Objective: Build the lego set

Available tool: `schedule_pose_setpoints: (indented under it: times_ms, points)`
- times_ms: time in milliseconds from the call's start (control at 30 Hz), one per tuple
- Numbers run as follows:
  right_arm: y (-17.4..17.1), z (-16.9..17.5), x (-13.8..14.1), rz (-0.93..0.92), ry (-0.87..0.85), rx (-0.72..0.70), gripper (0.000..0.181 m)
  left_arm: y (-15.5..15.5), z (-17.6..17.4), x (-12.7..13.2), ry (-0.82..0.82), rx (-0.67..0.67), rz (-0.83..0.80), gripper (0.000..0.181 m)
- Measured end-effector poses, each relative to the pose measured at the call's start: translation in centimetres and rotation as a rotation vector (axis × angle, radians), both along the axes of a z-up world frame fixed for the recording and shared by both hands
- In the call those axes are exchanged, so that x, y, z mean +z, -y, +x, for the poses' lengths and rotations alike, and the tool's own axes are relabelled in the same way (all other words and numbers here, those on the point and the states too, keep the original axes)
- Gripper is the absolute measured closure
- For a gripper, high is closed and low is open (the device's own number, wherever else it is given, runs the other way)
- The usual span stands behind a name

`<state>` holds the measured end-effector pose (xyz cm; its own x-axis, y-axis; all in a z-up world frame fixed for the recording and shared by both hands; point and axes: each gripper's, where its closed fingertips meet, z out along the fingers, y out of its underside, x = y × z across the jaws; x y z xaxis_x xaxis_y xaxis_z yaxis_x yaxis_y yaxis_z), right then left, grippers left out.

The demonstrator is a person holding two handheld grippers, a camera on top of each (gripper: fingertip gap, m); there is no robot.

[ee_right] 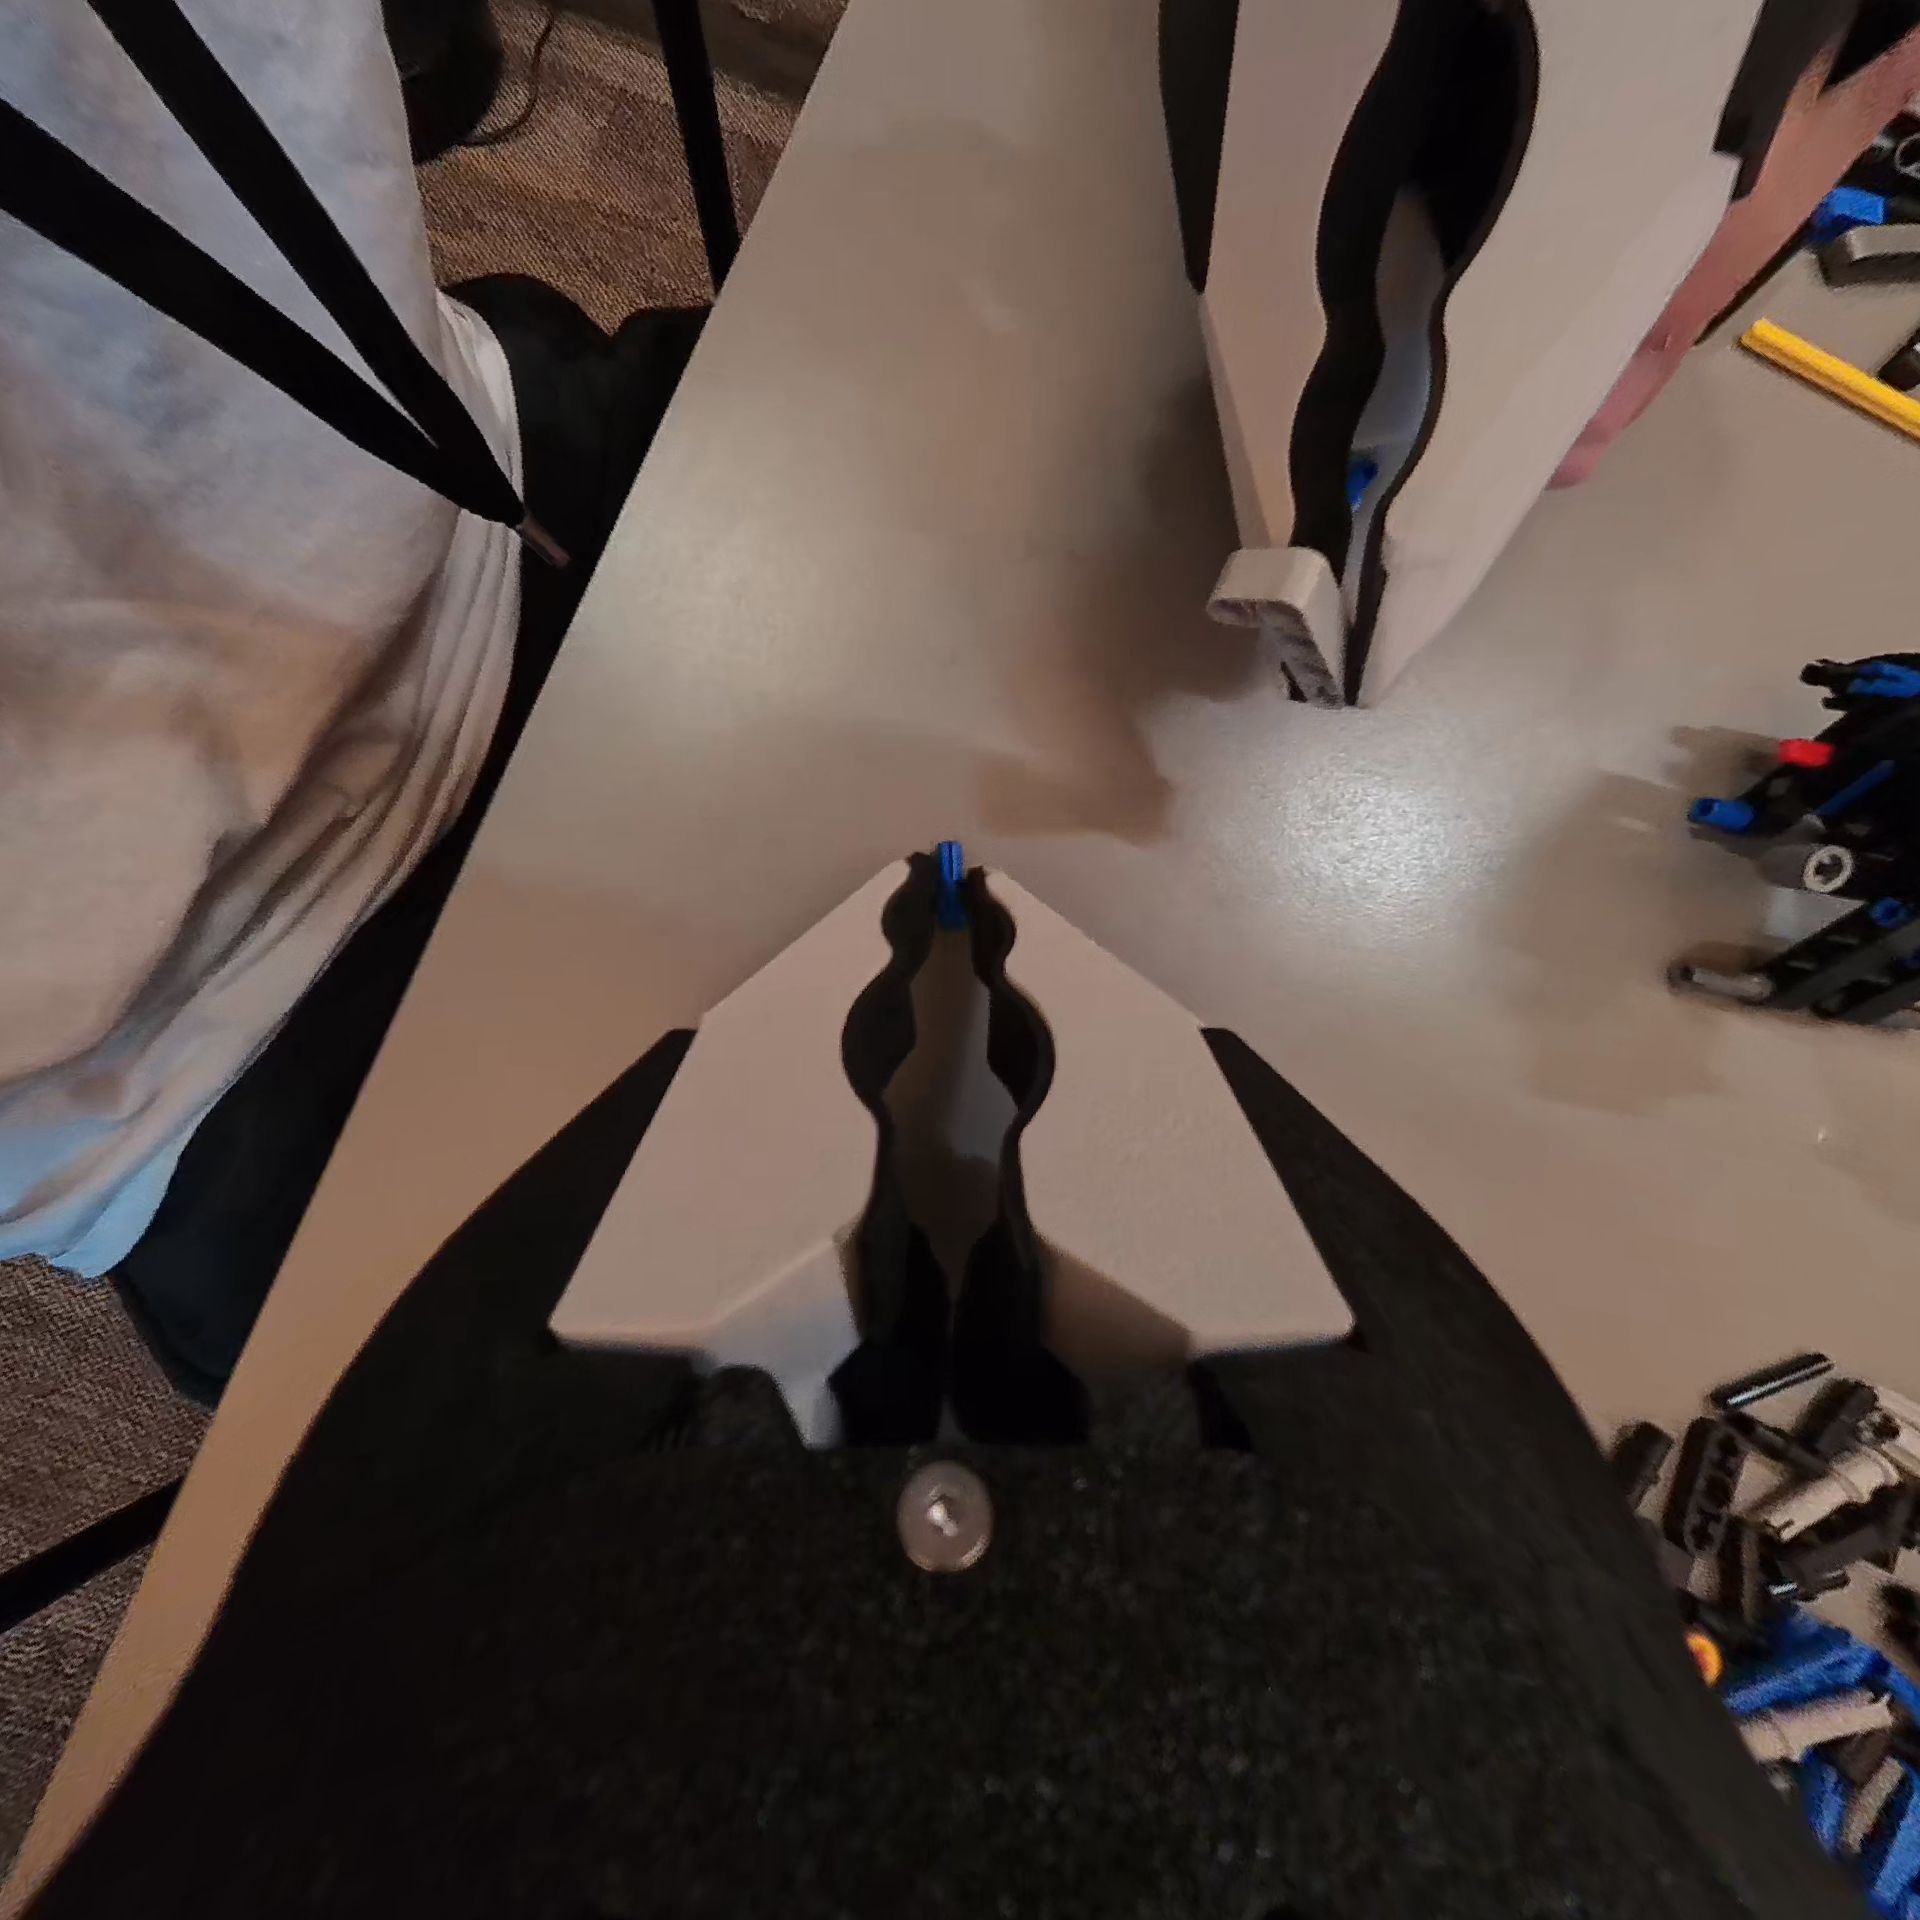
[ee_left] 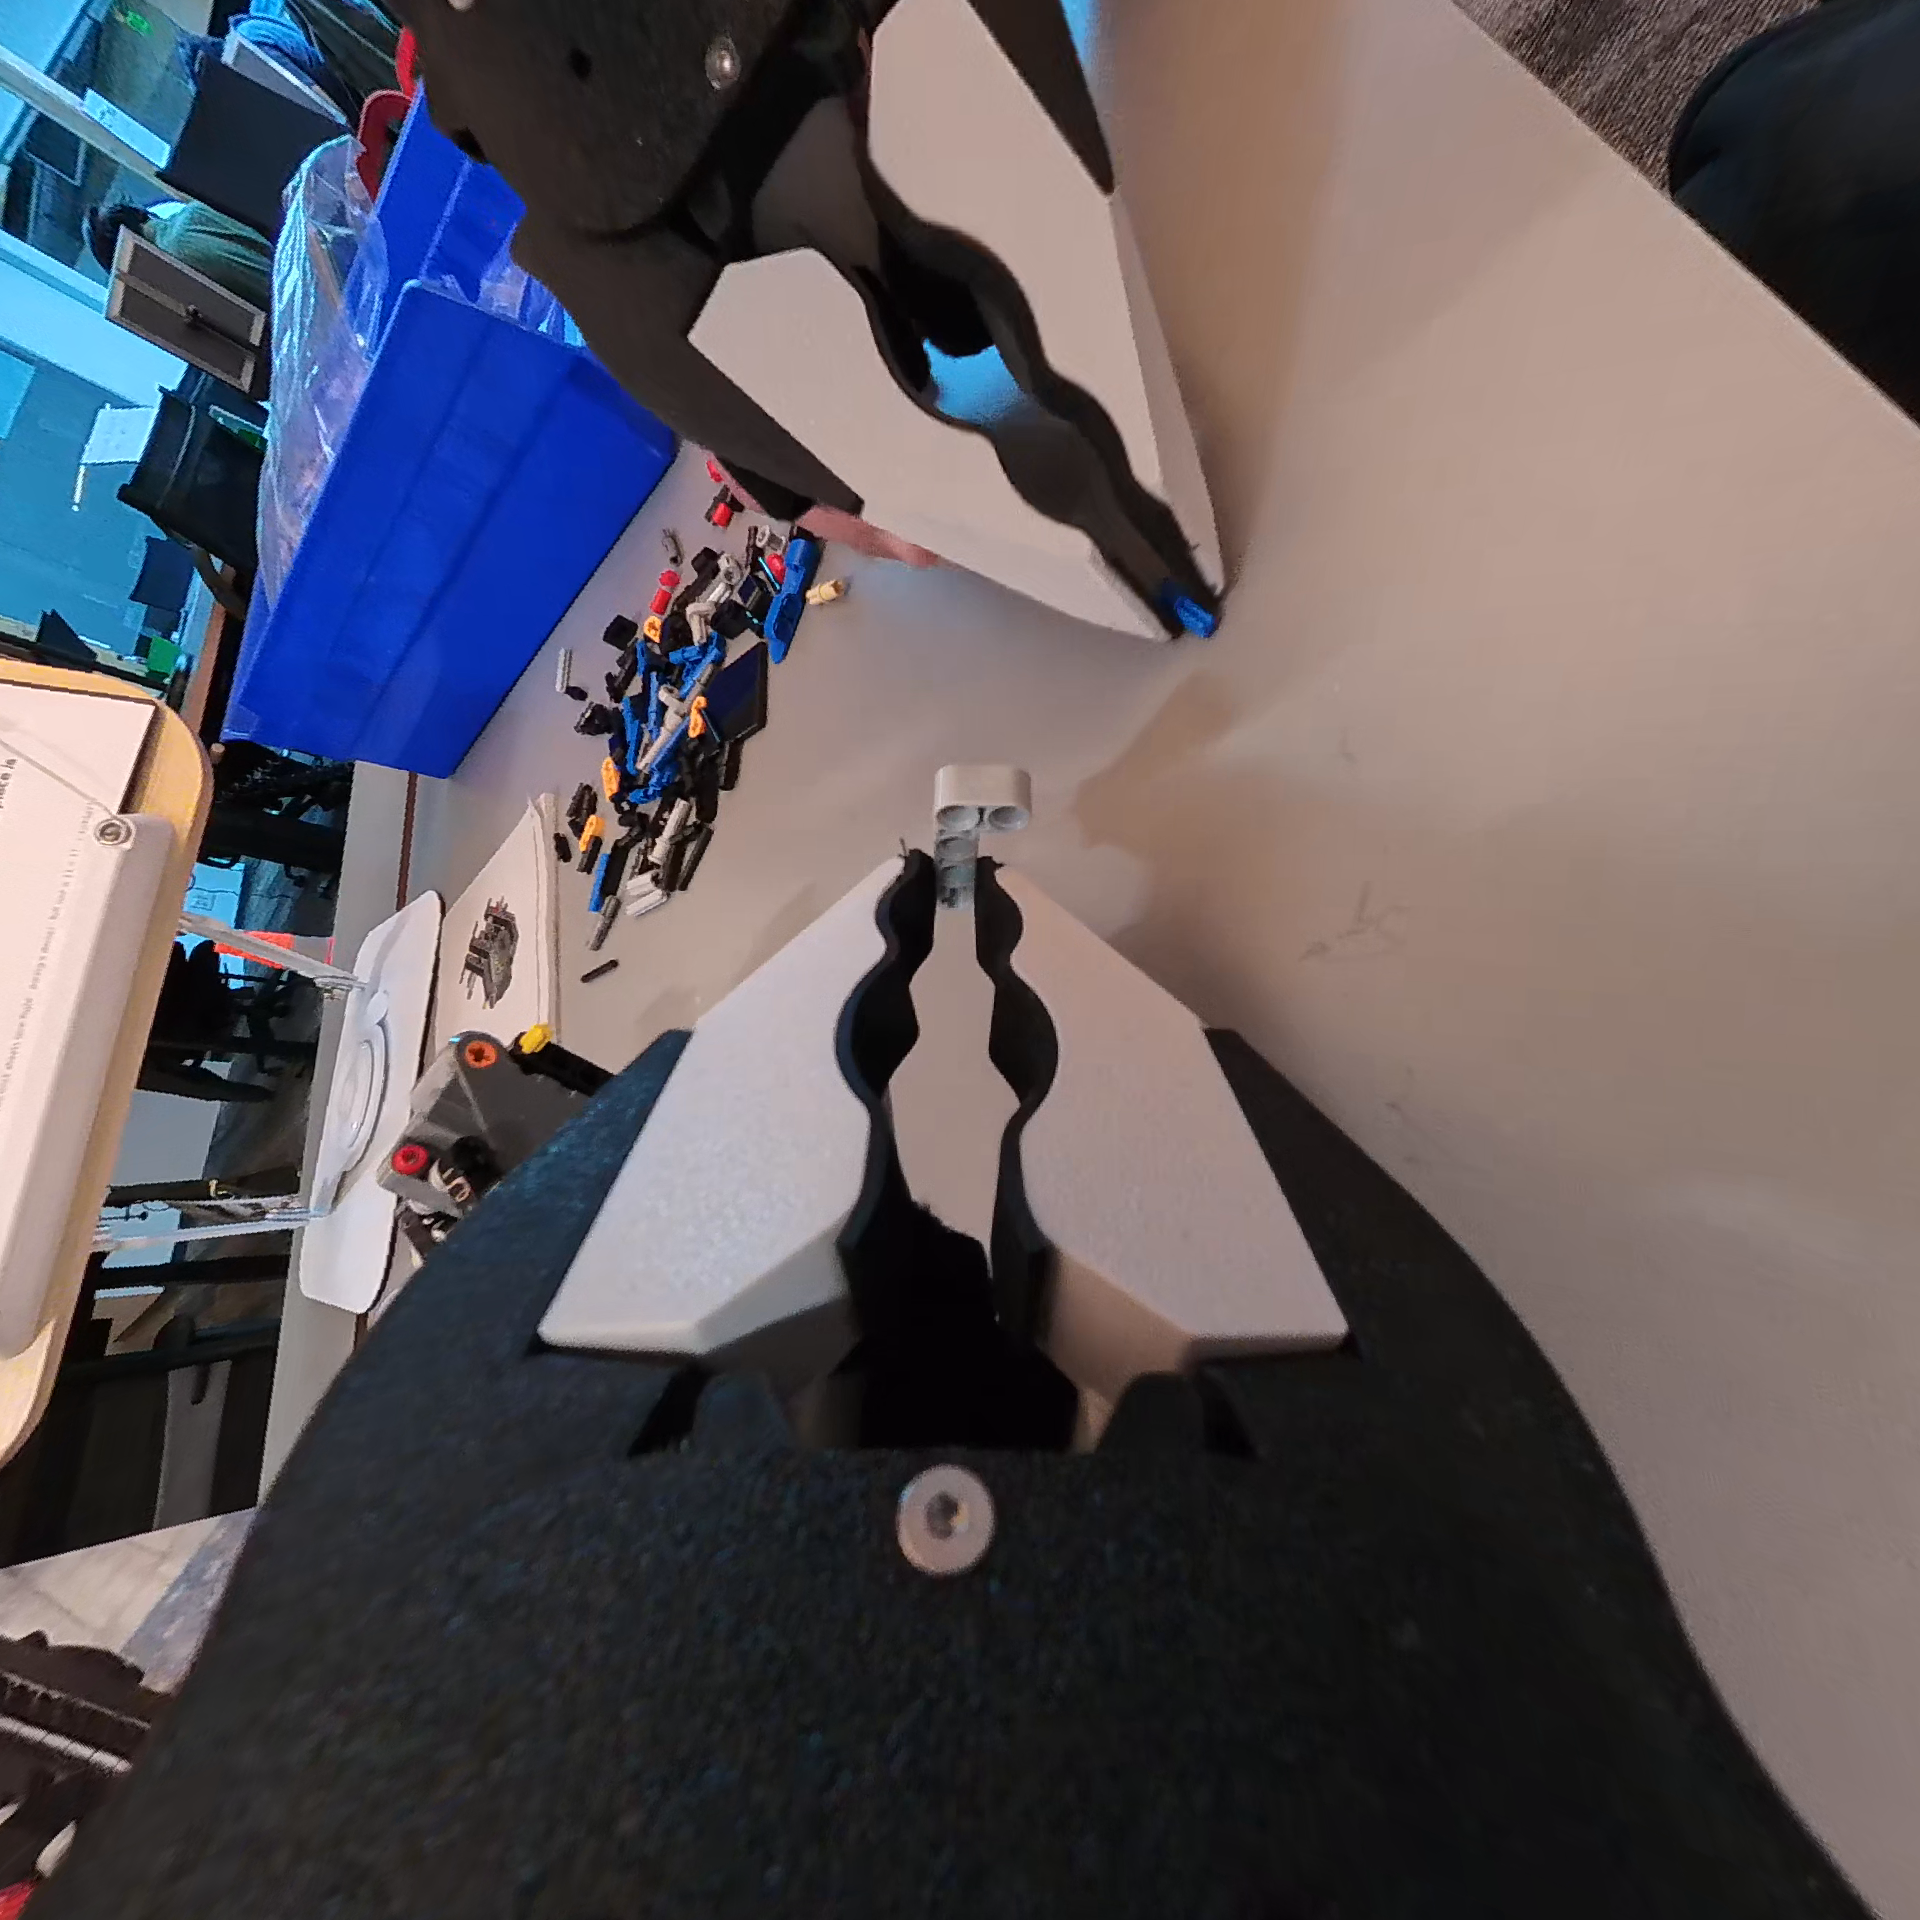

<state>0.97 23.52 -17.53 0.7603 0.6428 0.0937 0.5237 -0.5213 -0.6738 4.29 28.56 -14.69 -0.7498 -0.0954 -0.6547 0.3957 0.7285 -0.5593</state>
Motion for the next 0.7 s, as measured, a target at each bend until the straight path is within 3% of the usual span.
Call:
schedule_pose_setpoints:
  times_ms: [400,533,700]
  points:
    - [-1.3,1.2,0.9,0.010,-0.140,-0.113,0.178,0.5,-0.1,1.5,-0.043,-0.007,-0.126,0.175]
    - [-2.9,2.3,4.3,0.058,-0.314,-0.109,0.178,0.2,0.4,1.9,-0.090,0.013,-0.191,0.175]
    - [-4.5,3.1,4.4,0.001,-0.533,-0.111,0.178,0.3,0.4,2.3,-0.116,0.005,-0.244,0.175]
